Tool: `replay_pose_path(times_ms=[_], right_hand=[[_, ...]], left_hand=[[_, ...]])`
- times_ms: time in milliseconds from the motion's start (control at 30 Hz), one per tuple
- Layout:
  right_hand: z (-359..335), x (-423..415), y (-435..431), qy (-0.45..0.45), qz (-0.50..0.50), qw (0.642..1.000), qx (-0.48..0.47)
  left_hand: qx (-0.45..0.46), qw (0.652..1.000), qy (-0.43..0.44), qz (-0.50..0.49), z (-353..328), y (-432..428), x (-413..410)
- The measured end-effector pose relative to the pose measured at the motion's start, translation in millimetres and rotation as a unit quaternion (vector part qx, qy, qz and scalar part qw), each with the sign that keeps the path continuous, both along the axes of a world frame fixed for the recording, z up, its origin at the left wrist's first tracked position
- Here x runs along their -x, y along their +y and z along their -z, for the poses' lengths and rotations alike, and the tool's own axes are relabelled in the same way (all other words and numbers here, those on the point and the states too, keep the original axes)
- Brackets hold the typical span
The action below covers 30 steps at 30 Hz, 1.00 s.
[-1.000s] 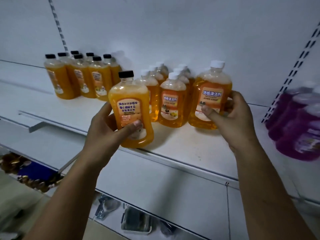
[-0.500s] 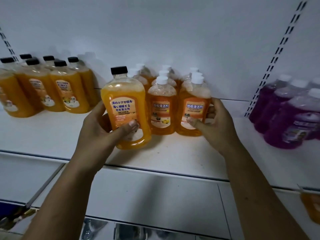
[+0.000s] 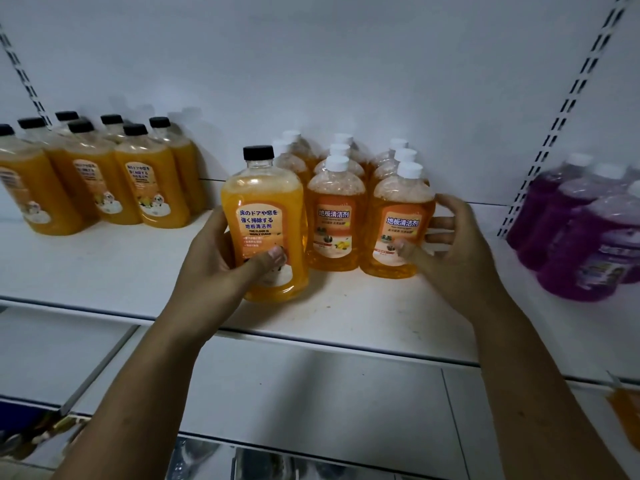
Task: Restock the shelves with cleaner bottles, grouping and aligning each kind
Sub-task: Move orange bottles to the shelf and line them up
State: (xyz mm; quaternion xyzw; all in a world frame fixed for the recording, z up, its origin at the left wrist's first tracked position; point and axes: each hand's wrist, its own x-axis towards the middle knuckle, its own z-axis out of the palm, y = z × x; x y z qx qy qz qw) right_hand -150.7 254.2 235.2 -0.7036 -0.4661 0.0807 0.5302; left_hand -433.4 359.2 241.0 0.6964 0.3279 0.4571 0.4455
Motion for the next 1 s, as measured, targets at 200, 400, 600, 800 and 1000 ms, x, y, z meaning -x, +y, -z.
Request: replay_pose_path(times_ms=[200, 400, 600, 800, 1000], right_hand=[[-15, 9, -28, -0.133, 0.045, 0.987, -0.078], [-18, 43, -31, -0.220, -0.091, 0.970, -0.036], [-17, 77, -7, -0.290, -0.197, 0.936, 0.012], [-15, 135, 27, -0.318, -0.275, 0.905, 0.069], [-8, 200, 75, -0.339, -0.299, 0.887, 0.096]], left_hand=[[0.052, 0.998, -0.042, -0.010, 5, -4, 4], [0.085, 0.992, -0.058, -0.076, 7, -12, 11], [0.005, 0.985, 0.001, -0.173, 3, -25, 36], [-0.025, 0.967, -0.006, -0.253, 3, -15, 80], [-0.070, 0.953, 0.028, -0.294, -3, 33, 140]])
